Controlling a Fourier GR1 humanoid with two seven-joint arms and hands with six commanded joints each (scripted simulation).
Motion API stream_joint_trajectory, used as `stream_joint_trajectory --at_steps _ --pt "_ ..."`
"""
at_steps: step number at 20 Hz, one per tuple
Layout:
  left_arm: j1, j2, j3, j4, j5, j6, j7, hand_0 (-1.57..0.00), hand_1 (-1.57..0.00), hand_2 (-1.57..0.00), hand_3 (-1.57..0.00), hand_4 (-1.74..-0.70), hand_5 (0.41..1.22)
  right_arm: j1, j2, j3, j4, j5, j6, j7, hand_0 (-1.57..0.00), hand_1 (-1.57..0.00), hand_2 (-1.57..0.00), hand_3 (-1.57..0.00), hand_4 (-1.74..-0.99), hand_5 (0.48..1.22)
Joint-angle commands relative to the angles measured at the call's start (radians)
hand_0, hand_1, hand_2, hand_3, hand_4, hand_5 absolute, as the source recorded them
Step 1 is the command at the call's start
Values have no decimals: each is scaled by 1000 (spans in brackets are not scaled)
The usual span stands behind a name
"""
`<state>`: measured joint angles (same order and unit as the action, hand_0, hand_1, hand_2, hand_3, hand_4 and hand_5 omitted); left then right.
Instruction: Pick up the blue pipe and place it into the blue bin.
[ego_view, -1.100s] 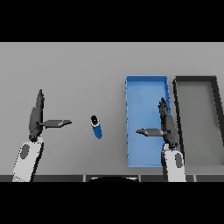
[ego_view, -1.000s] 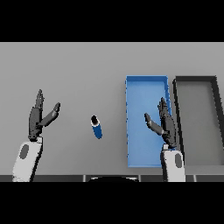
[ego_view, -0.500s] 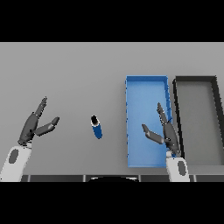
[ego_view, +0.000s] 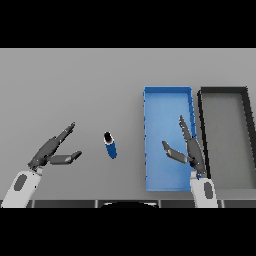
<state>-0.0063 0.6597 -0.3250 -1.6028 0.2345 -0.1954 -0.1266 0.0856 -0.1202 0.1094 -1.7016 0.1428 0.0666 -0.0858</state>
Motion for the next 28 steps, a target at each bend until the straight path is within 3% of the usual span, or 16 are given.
stream_joint_trajectory --at_steps 1,3,9,17,19,22,25,26,27,28 --pt "-4 2 -14 -3 -1 -15 24 1 1 1 1 -1052 513 5 -2 -4 0 -1 -2 5 1 1 1 1 -1229 606" --pt "-4 -9 -47 -37 0 -28 64 1 1 1 1 -1076 488 4 9 7 -2 5 -4 -11 1 1 1 1 -1239 606" --pt "-31 -83 -140 -46 -64 -47 65 1 1 1 1 -1109 447 9 6 -4 -1 -10 2 -9 1 1 1 1 -1263 617" --pt "-133 -250 -205 112 -105 -56 104 1 1 1 1 -1118 450 22 1 -19 -9 -20 -1 2 1 1 1 1 -1273 607" --pt "-165 -289 -212 164 -126 -52 84 1 1 1 1 -1107 444 39 9 -8 -13 -22 9 -15 1 1 1 1 -1274 603" --pt "-201 -338 -228 211 -174 -21 55 1 1 1 1 -1075 445 22 12 -5 -12 -11 -1 8 1 1 1 1 -1267 598" --pt "-233 -376 -205 256 -129 -44 15 1 1 -19 -18 -1109 507 20 13 -8 -4 -15 1 13 1 1 1 1 -1267 600" --pt "-223 -388 -206 268 -121 -49 -1 1 -33 -114 -96 -1141 550 28 15 -6 -1 -9 -2 -6 1 1 1 1 -1266 601" --pt "-227 -411 -197 269 -101 -42 4 -17 -160 -290 -255 -1208 607 29 11 -10 -8 -13 -2 -6 1 1 1 1 -1261 600" --pt "-223 -428 -188 287 -79 -46 5 -187 -348 -481 -519 -1253 730 24 11 -10 -13 -14 -2 2 1 1 1 1 -1260 600"
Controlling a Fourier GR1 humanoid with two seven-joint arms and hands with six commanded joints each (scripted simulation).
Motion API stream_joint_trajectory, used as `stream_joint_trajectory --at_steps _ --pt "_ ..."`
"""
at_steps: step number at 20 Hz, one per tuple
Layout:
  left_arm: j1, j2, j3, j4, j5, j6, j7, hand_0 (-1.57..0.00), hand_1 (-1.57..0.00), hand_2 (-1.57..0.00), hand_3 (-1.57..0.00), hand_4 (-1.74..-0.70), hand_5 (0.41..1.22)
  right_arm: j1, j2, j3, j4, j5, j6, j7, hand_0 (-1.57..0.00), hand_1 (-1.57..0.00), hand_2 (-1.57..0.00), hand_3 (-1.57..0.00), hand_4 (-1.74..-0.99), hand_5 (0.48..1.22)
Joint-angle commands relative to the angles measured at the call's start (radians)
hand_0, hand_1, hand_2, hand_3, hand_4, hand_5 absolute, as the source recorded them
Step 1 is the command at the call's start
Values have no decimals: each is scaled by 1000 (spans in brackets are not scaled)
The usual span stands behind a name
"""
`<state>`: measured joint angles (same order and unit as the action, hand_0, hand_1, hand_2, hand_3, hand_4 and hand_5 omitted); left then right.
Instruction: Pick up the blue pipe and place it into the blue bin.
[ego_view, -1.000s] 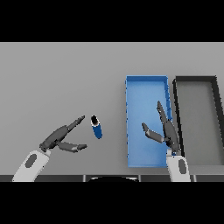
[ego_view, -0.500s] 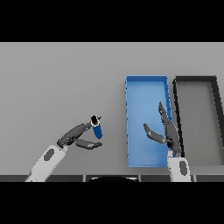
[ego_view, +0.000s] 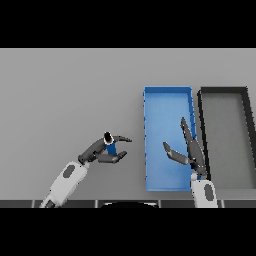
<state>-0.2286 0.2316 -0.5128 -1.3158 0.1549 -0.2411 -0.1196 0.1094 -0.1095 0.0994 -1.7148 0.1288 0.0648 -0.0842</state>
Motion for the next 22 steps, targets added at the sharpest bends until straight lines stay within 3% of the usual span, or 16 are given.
stream_joint_trajectory --at_steps 1,4,8,12,15,22 --pt "-7 -20 8 9 12 13 15 -443 -592 -699 -721 -1345 828 10 -1 3 4 7 1 -5 1 1 1 1 -1259 602" --pt "15 -37 6 -13 15 32 8 -993 -1070 -1124 -1102 -1532 1020 2 -1 -4 1 -3 -1 1 1 1 1 1 -1262 611" --pt "22 -39 -26 -26 -48 86 -47 -1334 -1366 -1388 -1307 -1649 1139 2 -5 -2 4 -3 6 -11 1 1 1 1 -1255 616" --pt "25 -39 -29 -99 -27 89 -89 -1474 -1487 -1496 -1403 -1699 1187 -11 -5 2 10 13 -4 18 1 1 1 1 -1244 623" --pt "2 -39 -37 -175 -9 83 -78 -1521 -1528 -1533 -1433 -1714 1204 -16 -7 1 12 17 -5 8 1 1 1 1 -1239 629" --pt "-53 -41 -59 -270 13 62 41 -1561 -1562 -1563 -1445 -1726 1217 -10 -15 -2 17 21 0 -25 1 1 1 1 -1208 640"
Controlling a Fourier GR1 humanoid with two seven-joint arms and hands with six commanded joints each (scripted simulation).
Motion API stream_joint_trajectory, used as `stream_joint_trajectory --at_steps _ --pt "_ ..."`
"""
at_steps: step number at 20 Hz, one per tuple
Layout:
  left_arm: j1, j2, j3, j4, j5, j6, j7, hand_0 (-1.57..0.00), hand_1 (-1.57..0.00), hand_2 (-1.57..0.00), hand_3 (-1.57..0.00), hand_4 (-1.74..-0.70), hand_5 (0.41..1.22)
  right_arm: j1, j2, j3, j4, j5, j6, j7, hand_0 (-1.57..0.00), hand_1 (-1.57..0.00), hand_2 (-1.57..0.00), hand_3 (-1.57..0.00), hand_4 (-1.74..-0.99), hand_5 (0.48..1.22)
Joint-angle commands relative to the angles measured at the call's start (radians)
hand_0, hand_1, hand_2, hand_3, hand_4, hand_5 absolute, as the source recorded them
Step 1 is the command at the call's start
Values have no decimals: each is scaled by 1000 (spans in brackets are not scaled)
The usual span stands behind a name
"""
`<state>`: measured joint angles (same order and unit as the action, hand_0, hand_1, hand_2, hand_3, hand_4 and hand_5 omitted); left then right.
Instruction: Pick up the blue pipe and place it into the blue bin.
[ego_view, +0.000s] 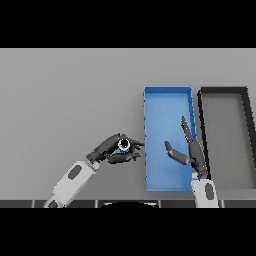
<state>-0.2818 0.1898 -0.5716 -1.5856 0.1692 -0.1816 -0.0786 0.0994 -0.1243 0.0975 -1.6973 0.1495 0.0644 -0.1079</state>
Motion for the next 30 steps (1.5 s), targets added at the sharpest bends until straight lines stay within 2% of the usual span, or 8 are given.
stream_joint_trajectory --at_steps 1,10,14,16,19,25,28,30 --pt "-9 -1 3 1 -4 4 5 -1563 -1564 -1565 -1443 -1726 1218 6 -2 -3 1 0 -1 -1 1 1 1 1 -1195 635" --pt "6 10 -2 -13 -8 -12 25 -1570 -1570 -1570 -1443 -1731 1220 19 -2 1 -1 1 3 -10 1 1 1 1 -1209 623" --pt "2 6 -4 -25 -10 -12 28 -1571 -1571 -1571 -1438 -1731 1221 23 -21 -15 -47 -72 53 -57 1 1 1 1 -1195 610" --pt "-1 6 1 -18 -5 -13 43 -1571 -1571 -1571 -1440 -1731 1221 -13 -39 -12 -83 -180 141 -3 1 1 1 1 -1199 593" --pt "0 11 1 -10 -13 -22 25 -1571 -1571 -1571 -1440 -1730 1221 -67 -130 -15 -171 -314 250 94 1 1 1 1 -1232 550" --pt "4 -2 -5 -10 -24 -17 34 -1571 -1571 -1571 -1439 -1732 1221 -206 -206 100 -315 -407 360 269 1 1 1 1 -1305 522" --pt "-19 5 9 -1 -24 -22 52 -1571 -1571 -1571 -1436 -1732 1221 -308 -214 141 -320 -429 371 363 1 1 1 1 -1295 522" --pt "-8 3 0 -4 -25 -28 45 -1571 -1571 -1571 -1436 -1732 1221 -360 -215 163 -317 -451 398 377 1 1 1 1 -1300 529"
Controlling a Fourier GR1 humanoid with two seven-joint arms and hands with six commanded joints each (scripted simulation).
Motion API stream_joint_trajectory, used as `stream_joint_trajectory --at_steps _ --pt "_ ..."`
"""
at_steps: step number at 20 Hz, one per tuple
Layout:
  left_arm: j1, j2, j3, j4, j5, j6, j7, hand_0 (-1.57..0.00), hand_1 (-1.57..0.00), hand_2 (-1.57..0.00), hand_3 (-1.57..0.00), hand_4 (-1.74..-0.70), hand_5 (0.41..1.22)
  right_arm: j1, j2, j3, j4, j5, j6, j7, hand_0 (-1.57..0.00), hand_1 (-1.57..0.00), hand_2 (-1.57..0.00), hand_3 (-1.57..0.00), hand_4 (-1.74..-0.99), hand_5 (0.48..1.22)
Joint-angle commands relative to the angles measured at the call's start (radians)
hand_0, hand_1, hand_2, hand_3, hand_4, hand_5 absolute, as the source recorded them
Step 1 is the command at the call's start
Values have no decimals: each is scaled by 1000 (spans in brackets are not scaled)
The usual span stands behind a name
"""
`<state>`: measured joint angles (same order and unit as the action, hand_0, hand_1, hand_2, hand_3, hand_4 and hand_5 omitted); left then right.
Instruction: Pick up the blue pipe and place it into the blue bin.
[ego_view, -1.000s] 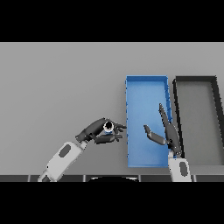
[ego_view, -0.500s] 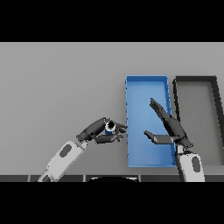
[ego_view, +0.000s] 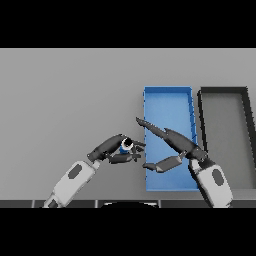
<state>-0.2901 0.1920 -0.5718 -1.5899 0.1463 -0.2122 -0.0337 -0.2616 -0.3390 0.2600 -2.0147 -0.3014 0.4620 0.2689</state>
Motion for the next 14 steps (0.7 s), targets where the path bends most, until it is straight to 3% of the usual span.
stream_joint_trajectory --at_steps 1,7,14 --pt "0 -4 2 11 -3 3 2 -1571 -1571 -1571 -1437 -1732 1221 -37 7 19 16 11 14 6 1 1 1 1 -1303 532" --pt "1 -2 10 7 19 -27 -40 -1571 -1571 -1571 -1484 -1731 1221 -164 63 90 99 10 75 52 1 1 1 1 -1251 535" --pt "-20 -6 24 44 33 -55 -21 -1571 -1571 -1571 -1501 -1727 1221 -277 152 118 219 25 78 101 1 -1 -23 1 -1225 511"
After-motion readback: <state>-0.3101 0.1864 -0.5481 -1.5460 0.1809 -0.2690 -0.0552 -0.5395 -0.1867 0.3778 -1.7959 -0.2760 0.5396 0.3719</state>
